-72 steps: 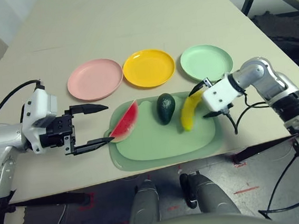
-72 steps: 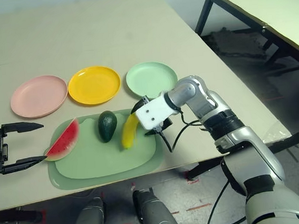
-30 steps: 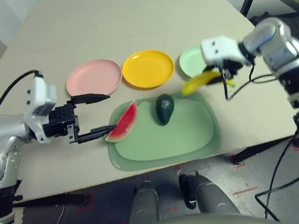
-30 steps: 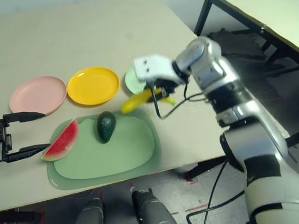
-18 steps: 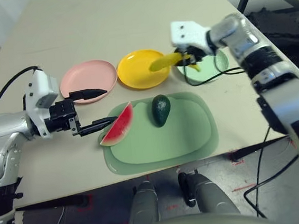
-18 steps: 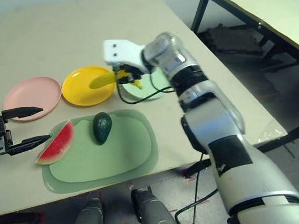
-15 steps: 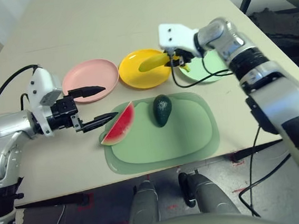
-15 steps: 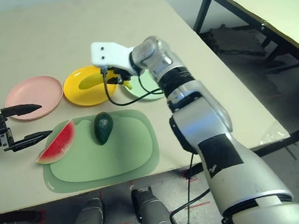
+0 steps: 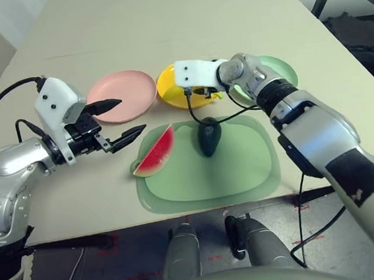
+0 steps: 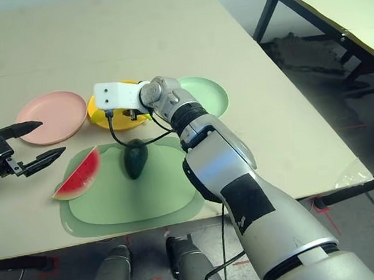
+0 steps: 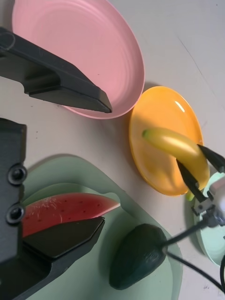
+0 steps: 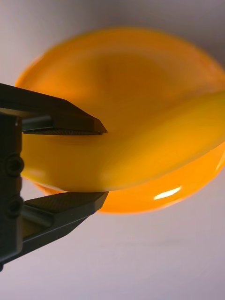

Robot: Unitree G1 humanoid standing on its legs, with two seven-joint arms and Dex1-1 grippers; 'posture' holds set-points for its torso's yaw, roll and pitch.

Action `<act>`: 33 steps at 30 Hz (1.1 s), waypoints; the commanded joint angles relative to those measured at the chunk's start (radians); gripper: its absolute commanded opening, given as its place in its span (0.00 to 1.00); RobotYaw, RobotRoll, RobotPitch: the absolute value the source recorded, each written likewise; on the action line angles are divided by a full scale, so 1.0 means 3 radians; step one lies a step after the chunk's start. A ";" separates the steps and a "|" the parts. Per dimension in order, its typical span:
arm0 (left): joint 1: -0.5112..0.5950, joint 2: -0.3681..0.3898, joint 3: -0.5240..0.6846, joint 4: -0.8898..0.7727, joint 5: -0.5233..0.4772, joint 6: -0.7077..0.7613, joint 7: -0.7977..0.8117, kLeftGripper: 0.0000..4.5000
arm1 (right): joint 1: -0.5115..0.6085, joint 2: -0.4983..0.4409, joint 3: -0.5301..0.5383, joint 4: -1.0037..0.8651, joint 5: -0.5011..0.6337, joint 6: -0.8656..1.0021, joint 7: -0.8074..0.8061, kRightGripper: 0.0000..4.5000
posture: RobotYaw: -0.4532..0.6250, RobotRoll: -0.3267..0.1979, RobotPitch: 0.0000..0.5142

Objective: Place the fruits into color-matched plates.

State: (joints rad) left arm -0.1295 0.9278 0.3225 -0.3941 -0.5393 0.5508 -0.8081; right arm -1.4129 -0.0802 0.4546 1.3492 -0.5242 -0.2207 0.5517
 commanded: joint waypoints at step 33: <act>-0.0390 0.0191 -0.0214 0.0497 0.0174 -0.0346 -0.0571 1.00 | -0.0202 -0.0432 -0.0207 -0.0354 0.0363 -0.0613 0.2196 0.99 | 0.51 0.62 0.34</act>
State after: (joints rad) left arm -0.2420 0.9696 0.2806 -0.2586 -0.4999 0.4622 -0.9529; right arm -1.4487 -0.2029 0.4110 1.2806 -0.4469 -0.3988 1.1525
